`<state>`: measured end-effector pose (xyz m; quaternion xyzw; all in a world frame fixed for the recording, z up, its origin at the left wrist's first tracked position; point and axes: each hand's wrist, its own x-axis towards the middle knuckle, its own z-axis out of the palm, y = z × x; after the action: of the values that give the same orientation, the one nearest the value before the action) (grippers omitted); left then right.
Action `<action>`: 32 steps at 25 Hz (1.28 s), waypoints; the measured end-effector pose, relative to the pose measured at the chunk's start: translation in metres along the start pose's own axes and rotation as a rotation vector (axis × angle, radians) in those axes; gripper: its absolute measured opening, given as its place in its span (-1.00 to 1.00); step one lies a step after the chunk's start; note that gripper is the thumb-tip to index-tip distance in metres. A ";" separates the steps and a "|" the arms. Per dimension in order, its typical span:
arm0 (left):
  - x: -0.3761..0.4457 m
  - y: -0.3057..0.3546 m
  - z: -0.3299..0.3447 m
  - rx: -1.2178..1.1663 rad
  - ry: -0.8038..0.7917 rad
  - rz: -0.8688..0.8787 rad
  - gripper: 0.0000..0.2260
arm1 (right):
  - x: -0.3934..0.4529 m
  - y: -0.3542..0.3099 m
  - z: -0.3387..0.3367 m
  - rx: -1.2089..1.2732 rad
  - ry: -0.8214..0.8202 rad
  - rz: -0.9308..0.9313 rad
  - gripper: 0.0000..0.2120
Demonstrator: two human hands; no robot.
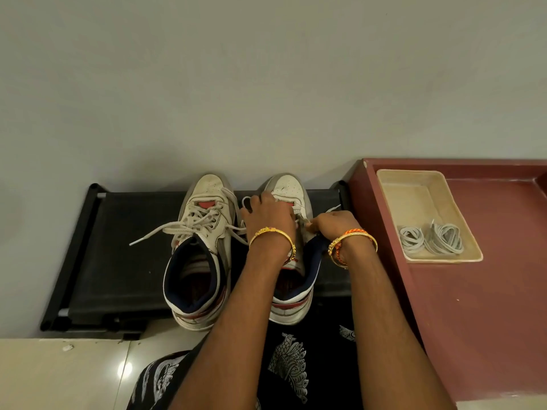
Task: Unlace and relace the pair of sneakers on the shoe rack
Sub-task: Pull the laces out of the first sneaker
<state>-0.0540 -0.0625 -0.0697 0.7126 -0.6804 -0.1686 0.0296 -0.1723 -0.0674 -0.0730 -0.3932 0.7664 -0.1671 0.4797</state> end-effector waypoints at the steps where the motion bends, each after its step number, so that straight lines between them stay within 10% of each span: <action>1: 0.000 -0.001 -0.001 -0.074 0.025 -0.026 -0.76 | 0.000 0.000 0.000 0.018 0.003 0.005 -0.91; 16: 0.000 -0.075 -0.080 -1.865 0.847 -0.527 -0.89 | -0.006 -0.001 -0.003 0.130 0.034 0.049 -0.92; 21: -0.012 -0.102 -0.075 -1.344 0.853 -0.621 -0.95 | -0.013 -0.005 0.003 0.092 0.077 -0.028 -0.86; 25: -0.019 -0.079 -0.064 -0.684 0.604 -0.552 -0.38 | -0.021 -0.016 0.017 -0.137 0.245 -0.332 -0.85; 32: -0.027 -0.028 -0.014 -0.441 -0.115 -0.110 -0.67 | -0.014 -0.029 0.041 -0.707 0.158 -0.400 -0.68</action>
<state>-0.0234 -0.0364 -0.0582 0.7143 -0.5876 -0.3549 0.1365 -0.1211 -0.0699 -0.0663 -0.6608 0.7196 -0.0130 0.2130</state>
